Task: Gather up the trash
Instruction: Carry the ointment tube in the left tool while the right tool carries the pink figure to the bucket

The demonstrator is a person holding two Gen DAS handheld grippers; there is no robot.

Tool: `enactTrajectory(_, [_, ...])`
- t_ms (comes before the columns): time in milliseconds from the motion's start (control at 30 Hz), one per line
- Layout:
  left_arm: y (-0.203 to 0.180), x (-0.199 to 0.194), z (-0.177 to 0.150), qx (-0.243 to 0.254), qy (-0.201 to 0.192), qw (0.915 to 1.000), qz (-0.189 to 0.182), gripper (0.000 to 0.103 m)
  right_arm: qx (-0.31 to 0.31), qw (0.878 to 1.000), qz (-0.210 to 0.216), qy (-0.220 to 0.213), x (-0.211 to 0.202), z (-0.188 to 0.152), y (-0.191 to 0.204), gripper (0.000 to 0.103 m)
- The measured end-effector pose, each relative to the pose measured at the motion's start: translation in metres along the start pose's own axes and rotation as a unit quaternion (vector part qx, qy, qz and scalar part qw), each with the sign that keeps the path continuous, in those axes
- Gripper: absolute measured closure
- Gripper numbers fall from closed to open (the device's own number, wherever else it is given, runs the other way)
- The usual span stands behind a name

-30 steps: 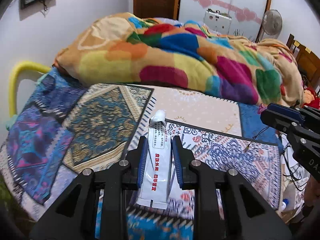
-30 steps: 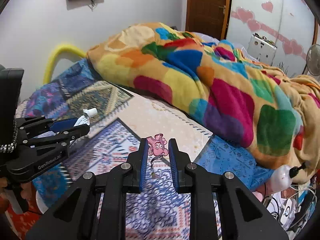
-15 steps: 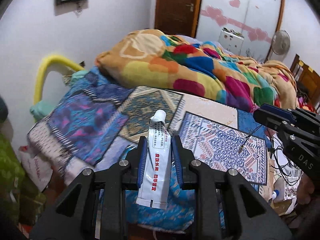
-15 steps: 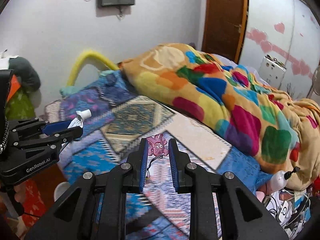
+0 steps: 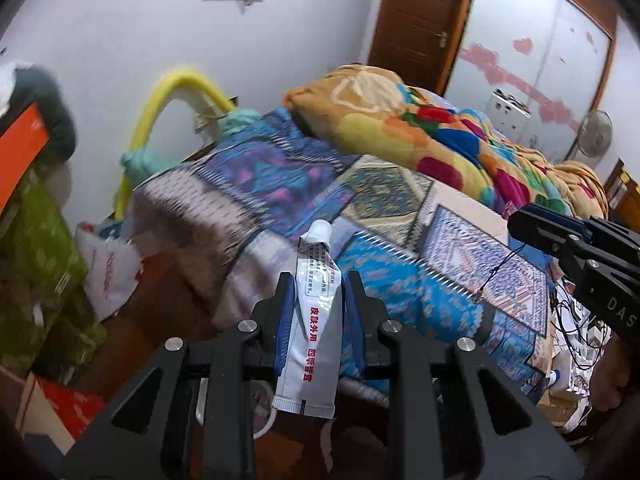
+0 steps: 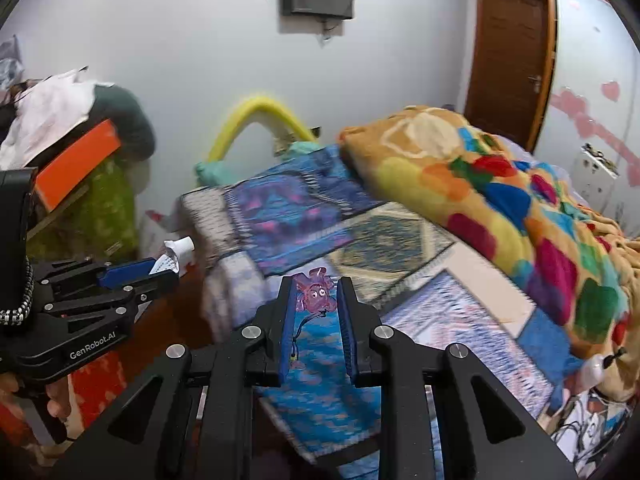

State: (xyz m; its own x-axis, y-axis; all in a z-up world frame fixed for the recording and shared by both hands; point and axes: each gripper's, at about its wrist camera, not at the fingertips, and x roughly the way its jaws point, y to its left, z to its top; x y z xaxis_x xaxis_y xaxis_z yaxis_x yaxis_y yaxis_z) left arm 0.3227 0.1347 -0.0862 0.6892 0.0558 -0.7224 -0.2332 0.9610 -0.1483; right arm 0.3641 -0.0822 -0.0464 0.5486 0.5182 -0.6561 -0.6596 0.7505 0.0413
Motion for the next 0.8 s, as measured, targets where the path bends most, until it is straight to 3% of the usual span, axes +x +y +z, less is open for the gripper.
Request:
enactTrajectory(367, [0.099, -0.015, -0.079, -0.062, 0.027, 0.9963, 0.054, 0.078, -0.021, 0.996, 0.059, 0.059, 0.045, -0.027, 0.082, 0.084])
enactTrajectory(533, [0.127, -0.003, -0.114, -0.063, 0.054, 0.9929, 0.084, 0.078, -0.030, 0.993, 0.078, 0.084, 0.066, -0.043, 0.115, 0.084])
enactTrajectory(800, [0.163, 0.032, -0.163, -0.104, 0.101, 0.9854, 0.089, 0.078, -0.042, 0.982, 0.117, 0.142, 0.115, -0.071, 0.162, 0.084])
